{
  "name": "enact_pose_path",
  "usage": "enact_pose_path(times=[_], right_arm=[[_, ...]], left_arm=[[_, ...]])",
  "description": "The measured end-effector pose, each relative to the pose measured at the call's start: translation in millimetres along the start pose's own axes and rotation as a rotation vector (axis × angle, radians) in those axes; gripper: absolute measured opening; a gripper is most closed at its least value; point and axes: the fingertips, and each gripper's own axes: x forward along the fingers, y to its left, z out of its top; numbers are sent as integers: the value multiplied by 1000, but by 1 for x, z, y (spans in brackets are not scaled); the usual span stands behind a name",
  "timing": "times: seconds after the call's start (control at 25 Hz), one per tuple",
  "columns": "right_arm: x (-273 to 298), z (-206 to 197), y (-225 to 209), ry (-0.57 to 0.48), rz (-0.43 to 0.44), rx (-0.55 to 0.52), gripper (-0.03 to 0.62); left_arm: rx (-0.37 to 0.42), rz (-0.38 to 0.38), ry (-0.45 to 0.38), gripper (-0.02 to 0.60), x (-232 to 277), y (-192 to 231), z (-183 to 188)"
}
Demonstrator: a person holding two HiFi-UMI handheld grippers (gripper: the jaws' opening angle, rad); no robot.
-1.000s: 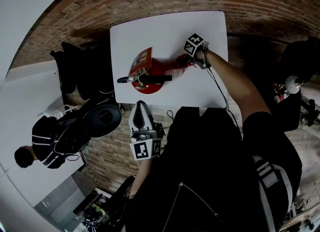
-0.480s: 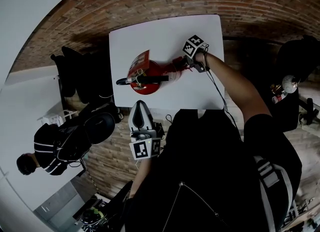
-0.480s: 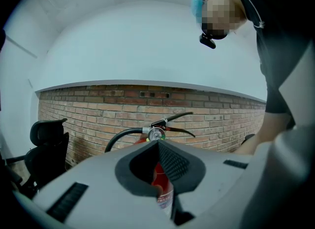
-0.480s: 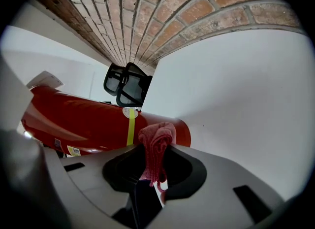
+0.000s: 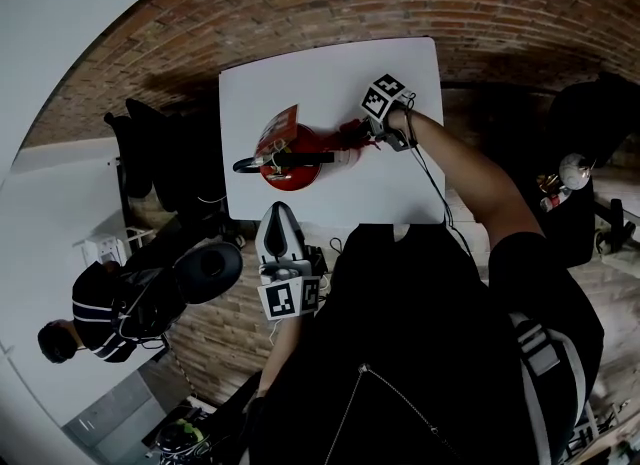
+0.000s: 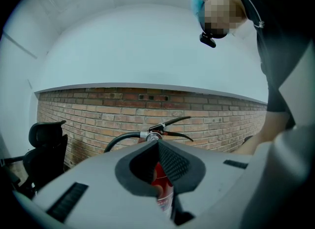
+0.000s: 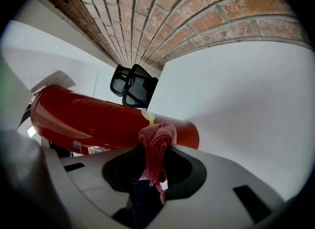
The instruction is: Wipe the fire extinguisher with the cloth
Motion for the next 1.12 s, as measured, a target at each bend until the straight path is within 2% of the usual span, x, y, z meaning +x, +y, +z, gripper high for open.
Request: enact_pose_path(times=[0.32,0.68,0.84,1.12], right_arm=[[-7,-1,14,-3,3,2,106],[-23,3,41,-50,56,0,106],[-28,3,48,-70,86,13,106],[-36,1,64,-99,97,-3,106]], left_arm=[[1,-4,-14,11,-3,-2,5],[0,-5,-22,11,-4,-5,5],[-16,7,4,11,-6,-9,3],[11,-6,-36,11,-10,-11,7]])
